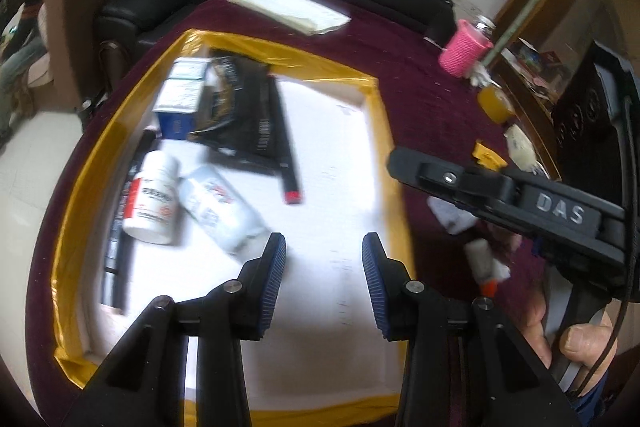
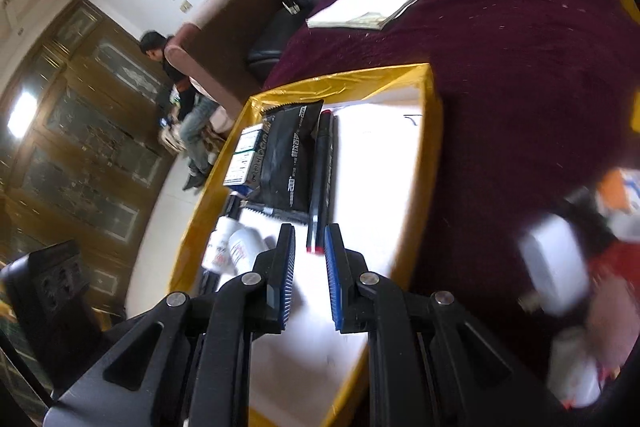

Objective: Organize objects
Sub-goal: 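Grasp orange-capped white bottle with left tool while right tool grasps black marker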

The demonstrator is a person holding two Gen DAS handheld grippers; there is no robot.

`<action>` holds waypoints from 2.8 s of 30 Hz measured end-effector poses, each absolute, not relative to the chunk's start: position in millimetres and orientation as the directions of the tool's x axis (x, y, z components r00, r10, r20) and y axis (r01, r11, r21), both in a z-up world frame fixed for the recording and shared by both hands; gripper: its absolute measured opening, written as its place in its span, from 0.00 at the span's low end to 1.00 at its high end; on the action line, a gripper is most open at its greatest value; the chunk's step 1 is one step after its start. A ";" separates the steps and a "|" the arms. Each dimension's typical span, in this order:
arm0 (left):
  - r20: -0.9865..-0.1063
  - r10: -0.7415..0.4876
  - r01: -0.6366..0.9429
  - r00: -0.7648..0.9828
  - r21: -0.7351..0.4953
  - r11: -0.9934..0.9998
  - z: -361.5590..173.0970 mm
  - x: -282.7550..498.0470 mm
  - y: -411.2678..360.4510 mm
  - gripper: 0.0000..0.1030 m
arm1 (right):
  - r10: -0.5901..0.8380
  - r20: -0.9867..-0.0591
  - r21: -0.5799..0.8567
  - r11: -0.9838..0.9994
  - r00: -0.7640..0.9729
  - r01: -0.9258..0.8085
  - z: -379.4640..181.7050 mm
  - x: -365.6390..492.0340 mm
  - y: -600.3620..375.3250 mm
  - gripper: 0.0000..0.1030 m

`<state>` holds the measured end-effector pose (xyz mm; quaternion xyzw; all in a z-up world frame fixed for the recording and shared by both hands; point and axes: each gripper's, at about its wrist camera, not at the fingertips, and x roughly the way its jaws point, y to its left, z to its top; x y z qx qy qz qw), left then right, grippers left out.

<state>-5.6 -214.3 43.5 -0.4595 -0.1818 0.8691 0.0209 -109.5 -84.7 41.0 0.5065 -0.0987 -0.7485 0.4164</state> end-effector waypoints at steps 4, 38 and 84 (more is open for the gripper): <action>-0.784 0.233 0.074 -0.576 -0.333 -0.940 51.3 -3.6 -188.2 0.34 | -0.751 -0.635 0.588 -0.621 -0.179 0.519 56.0 -99.2 -32.7 0.13; -0.865 0.197 -0.143 -0.461 -0.147 -0.979 5.2 -46.0 -23.9 0.22 | -0.544 -0.748 0.522 -0.836 -0.381 0.168 -1.4 -132.7 169.7 0.20; -0.816 0.288 -0.151 -0.502 -0.245 -0.958 17.7 -28.9 -46.0 0.22 | -0.453 -0.797 0.375 -0.890 -0.400 0.261 -1.6 -92.0 204.1 0.12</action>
